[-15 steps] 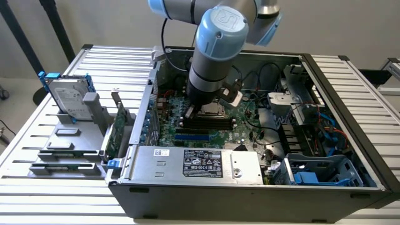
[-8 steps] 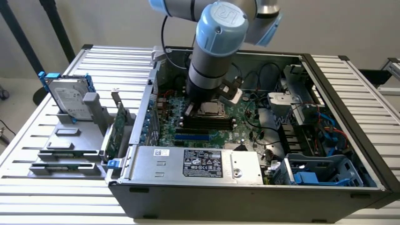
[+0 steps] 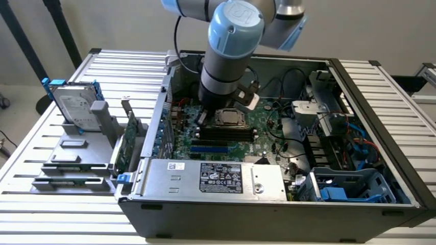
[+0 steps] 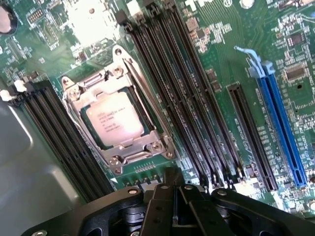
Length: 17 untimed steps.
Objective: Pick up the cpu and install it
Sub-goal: 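Install the second cpu locking lever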
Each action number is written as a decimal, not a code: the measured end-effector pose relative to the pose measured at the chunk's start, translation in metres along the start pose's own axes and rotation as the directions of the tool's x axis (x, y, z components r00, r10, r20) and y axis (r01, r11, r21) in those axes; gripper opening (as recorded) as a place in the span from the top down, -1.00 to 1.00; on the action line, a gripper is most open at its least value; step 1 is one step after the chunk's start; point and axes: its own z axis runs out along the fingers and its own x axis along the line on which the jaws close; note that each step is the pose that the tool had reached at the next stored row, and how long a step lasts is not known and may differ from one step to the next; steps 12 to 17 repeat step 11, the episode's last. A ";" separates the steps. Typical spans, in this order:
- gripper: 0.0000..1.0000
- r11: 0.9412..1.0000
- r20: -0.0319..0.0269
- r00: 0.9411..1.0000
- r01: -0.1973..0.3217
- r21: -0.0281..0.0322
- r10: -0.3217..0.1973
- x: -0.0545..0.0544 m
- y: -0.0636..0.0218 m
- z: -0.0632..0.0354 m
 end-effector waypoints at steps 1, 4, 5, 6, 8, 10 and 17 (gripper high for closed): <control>0.79 1.000 0.000 1.000 0.000 0.000 0.000 -0.001 -0.0017 0.0002; 0.79 1.000 0.000 1.000 0.001 0.000 -0.001 -0.003 -0.0062 0.0009; 0.79 1.000 0.000 1.000 0.001 0.000 -0.001 -0.004 -0.0074 0.0011; 0.79 1.000 0.000 1.000 0.001 0.000 -0.001 -0.004 -0.0078 0.0011; 0.79 1.000 0.000 1.000 0.001 0.000 -0.001 -0.004 -0.0079 0.0011; 0.79 1.000 0.000 1.000 0.001 0.000 -0.001 -0.004 -0.0080 0.0010; 0.79 1.000 0.000 1.000 0.001 0.000 -0.001 -0.004 -0.0080 0.0010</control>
